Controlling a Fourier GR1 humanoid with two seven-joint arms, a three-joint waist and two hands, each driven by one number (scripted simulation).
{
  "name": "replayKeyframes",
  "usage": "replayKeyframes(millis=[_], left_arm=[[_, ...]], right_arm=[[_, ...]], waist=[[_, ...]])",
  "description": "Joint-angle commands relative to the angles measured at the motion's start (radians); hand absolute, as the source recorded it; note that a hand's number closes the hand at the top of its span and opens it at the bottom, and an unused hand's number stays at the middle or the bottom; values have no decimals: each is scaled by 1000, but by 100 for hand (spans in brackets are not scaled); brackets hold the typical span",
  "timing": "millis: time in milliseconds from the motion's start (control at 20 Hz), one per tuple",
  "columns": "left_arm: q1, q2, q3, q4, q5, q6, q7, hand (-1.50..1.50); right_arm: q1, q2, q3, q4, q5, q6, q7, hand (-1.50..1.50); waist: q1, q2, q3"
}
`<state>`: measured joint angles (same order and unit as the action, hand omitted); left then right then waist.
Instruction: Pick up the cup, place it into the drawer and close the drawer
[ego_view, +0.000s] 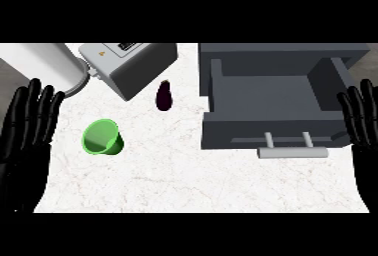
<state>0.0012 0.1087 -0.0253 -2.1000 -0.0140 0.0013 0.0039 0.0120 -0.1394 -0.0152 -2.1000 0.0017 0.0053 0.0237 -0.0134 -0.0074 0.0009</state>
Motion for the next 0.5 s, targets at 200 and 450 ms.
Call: replayKeyframes(millis=[200, 450], left_arm=[[-132, -89, 70, 157, -211, 242, -32, -150], [-157, -107, 75, 289, -25, 373, -50, -150]], right_arm=[[-19, 29, 19, 36, -42, 29, -39, -150], [-55, 49, 48, 28, -129, 49, 87, -150]], waist=[[7, 11, 0], [7, 10, -2]])
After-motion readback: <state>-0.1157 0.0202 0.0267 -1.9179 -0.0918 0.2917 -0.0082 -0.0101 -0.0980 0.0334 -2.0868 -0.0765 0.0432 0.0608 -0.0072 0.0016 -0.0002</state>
